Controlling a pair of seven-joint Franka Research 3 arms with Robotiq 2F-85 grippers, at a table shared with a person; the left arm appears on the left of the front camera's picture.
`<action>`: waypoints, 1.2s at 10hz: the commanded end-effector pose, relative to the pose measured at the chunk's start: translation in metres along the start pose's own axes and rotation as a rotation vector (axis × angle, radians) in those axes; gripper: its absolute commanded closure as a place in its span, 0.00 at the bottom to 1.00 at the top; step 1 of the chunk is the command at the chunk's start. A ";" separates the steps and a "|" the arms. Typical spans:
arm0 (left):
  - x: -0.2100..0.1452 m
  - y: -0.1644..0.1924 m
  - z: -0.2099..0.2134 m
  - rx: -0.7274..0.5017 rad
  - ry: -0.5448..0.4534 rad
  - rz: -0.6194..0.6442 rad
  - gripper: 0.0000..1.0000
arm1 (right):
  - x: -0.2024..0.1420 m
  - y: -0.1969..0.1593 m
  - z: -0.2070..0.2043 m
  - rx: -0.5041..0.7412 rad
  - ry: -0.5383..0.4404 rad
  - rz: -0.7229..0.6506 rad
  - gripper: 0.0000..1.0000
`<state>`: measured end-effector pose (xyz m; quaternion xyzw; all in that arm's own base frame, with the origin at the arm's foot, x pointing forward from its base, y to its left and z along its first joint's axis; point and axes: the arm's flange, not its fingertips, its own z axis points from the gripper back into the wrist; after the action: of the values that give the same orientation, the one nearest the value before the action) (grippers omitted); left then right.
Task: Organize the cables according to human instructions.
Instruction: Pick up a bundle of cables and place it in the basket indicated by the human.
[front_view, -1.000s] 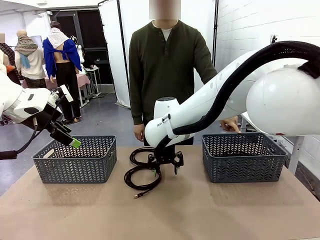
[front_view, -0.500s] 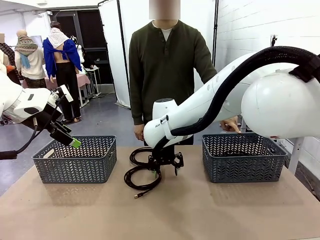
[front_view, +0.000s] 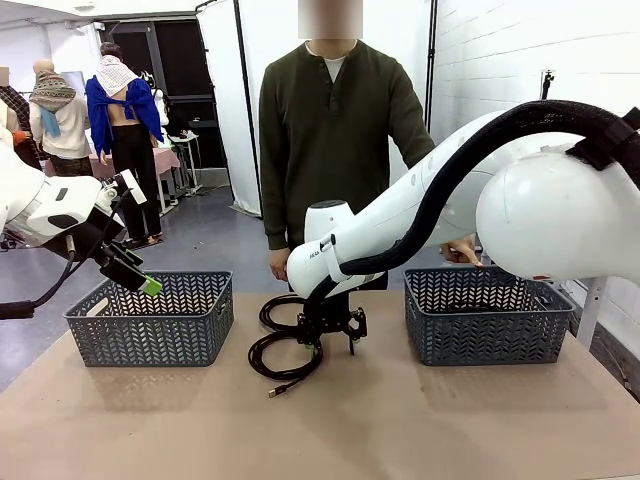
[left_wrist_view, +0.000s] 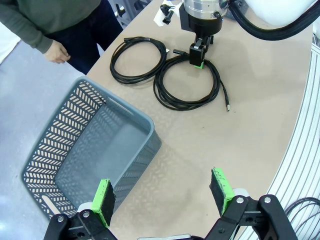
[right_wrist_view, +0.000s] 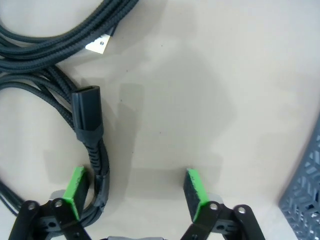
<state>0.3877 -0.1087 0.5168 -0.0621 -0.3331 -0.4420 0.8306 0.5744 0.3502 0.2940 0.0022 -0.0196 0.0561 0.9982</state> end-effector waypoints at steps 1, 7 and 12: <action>-0.002 0.003 -0.001 -0.011 -0.009 -0.004 0.00 | 0.006 0.005 0.001 -0.041 -0.016 -0.039 0.27; -0.002 0.003 -0.001 -0.011 -0.009 -0.004 0.00 | 0.005 0.001 0.012 -0.026 -0.012 -0.042 1.00; -0.002 0.003 -0.001 -0.011 -0.009 -0.004 0.00 | 0.000 -0.011 0.032 -0.014 0.003 -0.020 1.00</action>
<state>0.3877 -0.1087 0.5168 -0.0621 -0.3331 -0.4420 0.8306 0.5796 0.3456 0.3193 -0.0002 -0.0221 0.0419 0.9989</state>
